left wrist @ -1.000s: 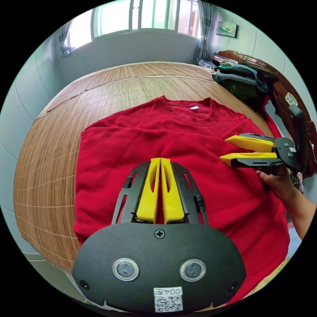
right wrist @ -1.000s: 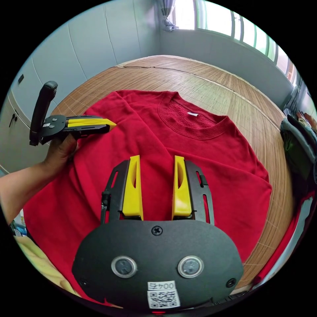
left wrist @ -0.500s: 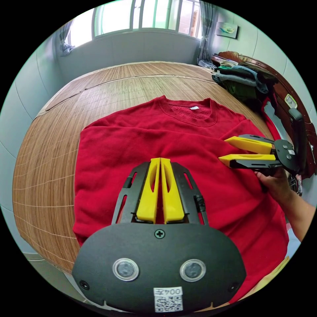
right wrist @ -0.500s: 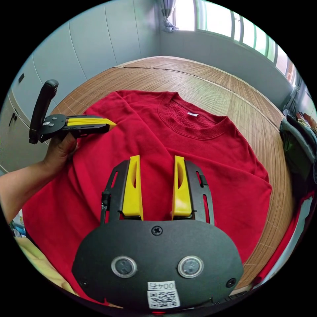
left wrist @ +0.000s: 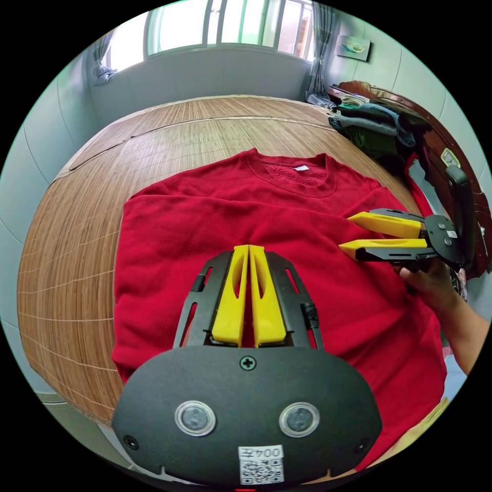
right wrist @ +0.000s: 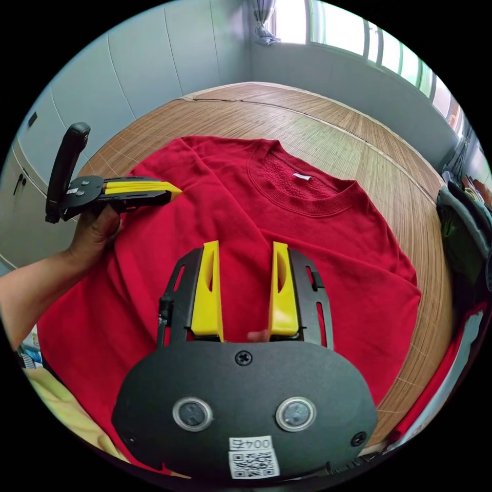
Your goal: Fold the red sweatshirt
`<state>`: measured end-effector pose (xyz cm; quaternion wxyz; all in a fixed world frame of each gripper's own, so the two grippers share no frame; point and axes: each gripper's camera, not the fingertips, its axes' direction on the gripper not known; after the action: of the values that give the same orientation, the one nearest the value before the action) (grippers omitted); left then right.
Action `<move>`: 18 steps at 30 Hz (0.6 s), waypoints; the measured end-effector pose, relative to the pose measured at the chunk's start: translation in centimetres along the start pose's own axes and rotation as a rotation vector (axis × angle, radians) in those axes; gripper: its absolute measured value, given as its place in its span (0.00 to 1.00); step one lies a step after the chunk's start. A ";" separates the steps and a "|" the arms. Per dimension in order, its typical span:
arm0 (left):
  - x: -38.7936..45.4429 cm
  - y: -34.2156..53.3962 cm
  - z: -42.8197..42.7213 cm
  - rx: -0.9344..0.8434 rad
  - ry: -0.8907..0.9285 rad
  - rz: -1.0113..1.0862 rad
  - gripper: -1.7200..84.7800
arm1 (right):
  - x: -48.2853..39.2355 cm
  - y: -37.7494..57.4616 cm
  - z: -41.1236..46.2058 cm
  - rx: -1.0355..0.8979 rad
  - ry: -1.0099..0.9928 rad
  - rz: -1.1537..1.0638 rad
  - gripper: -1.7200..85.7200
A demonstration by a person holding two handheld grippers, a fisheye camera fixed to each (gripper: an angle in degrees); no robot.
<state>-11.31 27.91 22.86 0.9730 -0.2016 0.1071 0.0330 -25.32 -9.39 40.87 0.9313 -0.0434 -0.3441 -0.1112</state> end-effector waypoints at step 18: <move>-0.2 -6.7 2.3 0.037 0.145 -0.014 0.02 | 4.5 13.6 -11.9 0.207 -0.044 0.152 0.28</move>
<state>-10.30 22.69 27.52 0.9665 -0.1863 0.1765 0.0097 -11.31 1.16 34.72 0.9287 0.0246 -0.3699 -0.0035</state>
